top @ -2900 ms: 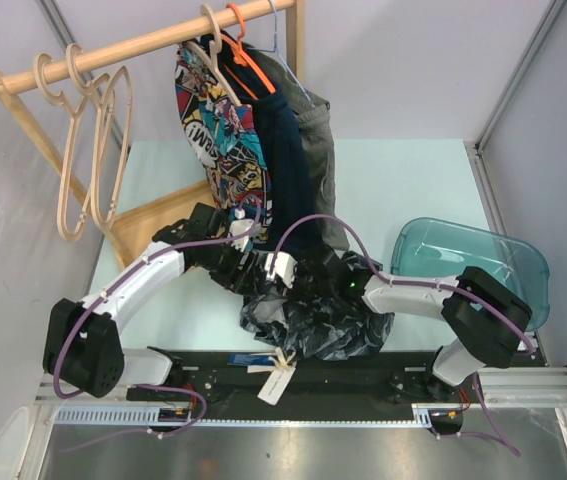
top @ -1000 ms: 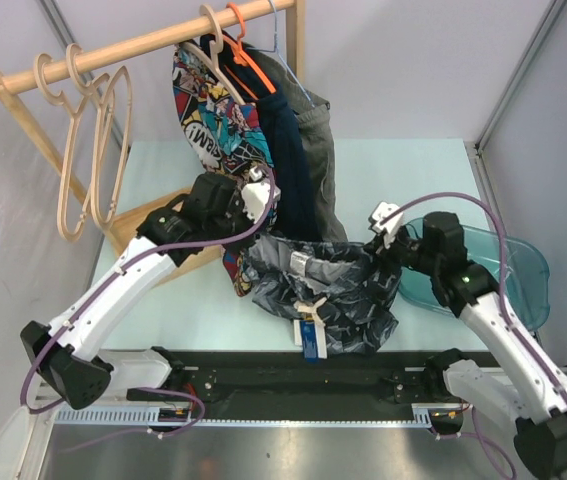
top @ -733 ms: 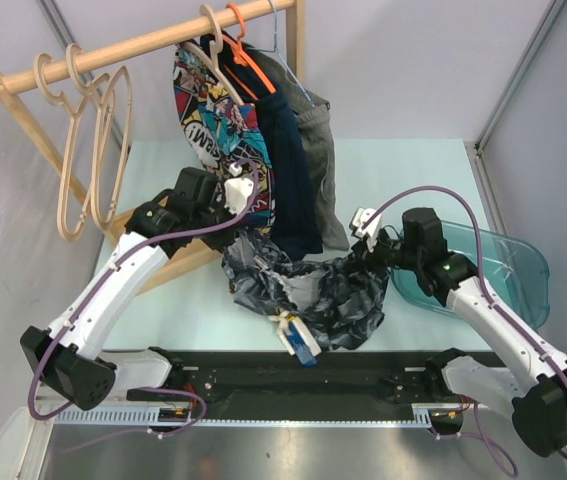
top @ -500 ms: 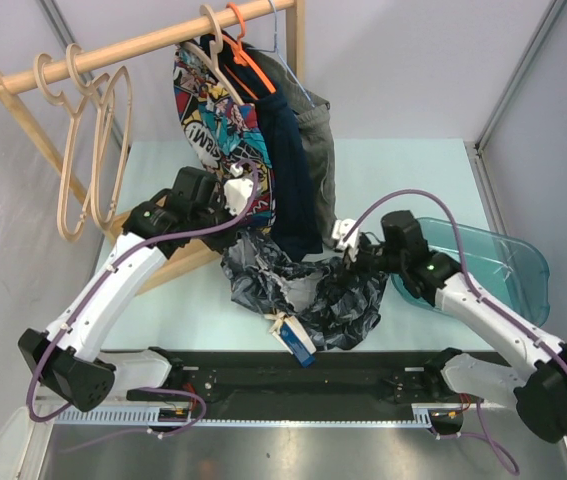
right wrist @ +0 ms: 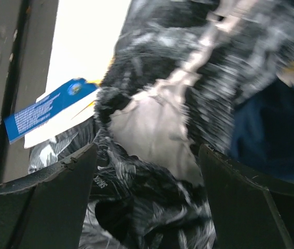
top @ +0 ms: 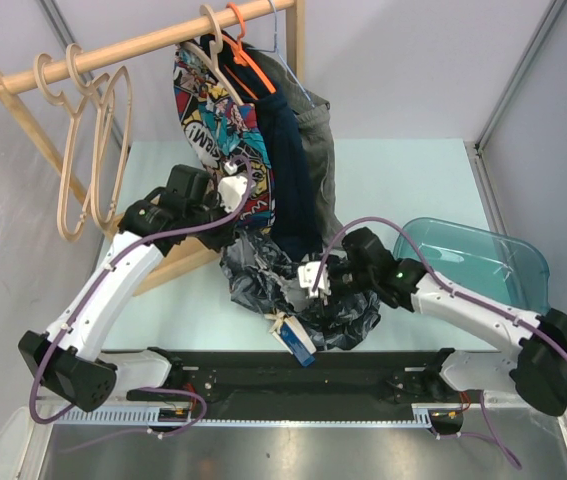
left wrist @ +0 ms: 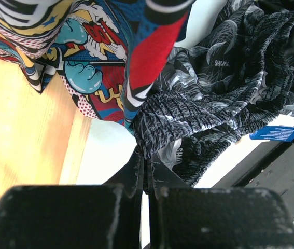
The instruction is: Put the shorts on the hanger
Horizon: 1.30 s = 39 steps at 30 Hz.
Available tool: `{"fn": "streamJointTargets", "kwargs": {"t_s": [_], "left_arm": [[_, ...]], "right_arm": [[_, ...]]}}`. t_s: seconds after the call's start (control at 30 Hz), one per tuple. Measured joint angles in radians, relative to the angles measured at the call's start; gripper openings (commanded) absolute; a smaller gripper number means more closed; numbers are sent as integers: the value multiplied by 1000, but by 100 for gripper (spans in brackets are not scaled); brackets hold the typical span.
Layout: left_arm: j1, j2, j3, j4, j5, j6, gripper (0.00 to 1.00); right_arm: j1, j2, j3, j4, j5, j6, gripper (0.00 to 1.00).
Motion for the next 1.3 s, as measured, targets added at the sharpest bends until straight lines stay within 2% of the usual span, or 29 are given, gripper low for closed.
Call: {"fn": "streamJointTargets", "kwargs": {"t_s": [0.1,0.2,0.3,0.33,0.4,0.43,0.53,0.73,0.97,1.3], "left_arm": [[18,1,0,0,14,2,0],[30,2,0,-1,24,8,0],[43,3,0,-6,34,12,0],[45,3,0,-9,34,16,0],[53,3,0,-17,35,26,0],[58,3,0,-21,35,27,0],[71,3,0,-32,35,39,0],[89,3,0,-42,42,77,0],[90,33,61,-69,81,134,0],[90,40,258,-83,78,168,1]], "right_arm": [[25,48,7,-30,-5,-106,84],[27,113,9,-62,6,-195,77],[17,175,10,-90,37,-266,54],[12,183,10,-95,45,-283,42],[-5,188,13,-112,65,-296,31],[-16,186,19,-120,75,-301,20],[-52,146,34,-148,110,-314,1],[-124,-32,69,-237,169,-323,0],[-148,-204,208,-314,216,-274,0],[-343,-277,364,-334,248,-274,0]]}}
